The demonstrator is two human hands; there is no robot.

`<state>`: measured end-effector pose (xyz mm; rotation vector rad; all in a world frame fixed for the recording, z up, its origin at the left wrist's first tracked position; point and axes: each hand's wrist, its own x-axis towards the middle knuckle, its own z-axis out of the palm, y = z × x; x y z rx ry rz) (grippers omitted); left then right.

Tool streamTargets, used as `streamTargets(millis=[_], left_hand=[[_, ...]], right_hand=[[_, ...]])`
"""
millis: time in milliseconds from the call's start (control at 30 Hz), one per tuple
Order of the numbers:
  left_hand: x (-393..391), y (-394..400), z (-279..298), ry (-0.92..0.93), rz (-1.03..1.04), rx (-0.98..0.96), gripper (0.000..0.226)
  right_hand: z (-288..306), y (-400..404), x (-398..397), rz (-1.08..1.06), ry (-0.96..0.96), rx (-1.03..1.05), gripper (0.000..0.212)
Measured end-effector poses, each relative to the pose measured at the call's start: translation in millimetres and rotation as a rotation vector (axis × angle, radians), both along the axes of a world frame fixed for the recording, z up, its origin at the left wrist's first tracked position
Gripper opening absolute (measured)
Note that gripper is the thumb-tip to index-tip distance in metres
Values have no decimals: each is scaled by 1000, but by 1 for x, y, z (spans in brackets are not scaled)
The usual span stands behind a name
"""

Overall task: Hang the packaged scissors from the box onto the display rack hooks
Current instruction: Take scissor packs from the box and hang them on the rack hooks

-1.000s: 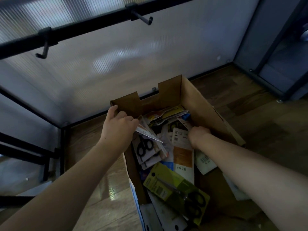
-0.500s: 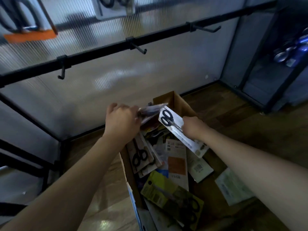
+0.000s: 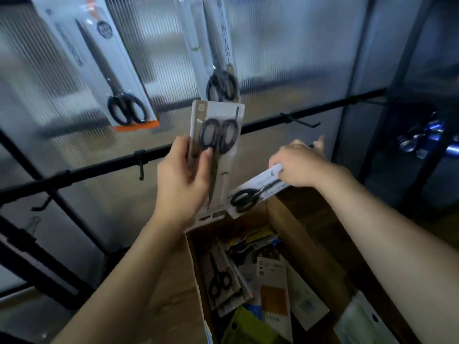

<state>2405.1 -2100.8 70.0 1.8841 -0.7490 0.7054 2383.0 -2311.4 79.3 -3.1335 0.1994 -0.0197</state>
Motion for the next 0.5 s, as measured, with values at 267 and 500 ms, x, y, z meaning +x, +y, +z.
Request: streamTargets(millis=[267,500], left_hand=[[15,-15,94,-42,32,-128,4],[17,-23,130,-96,177,-335,13]], right_hand=[[97,18,0,-55,-313,57,20],[115,11,-9,-35,-367,164,23]])
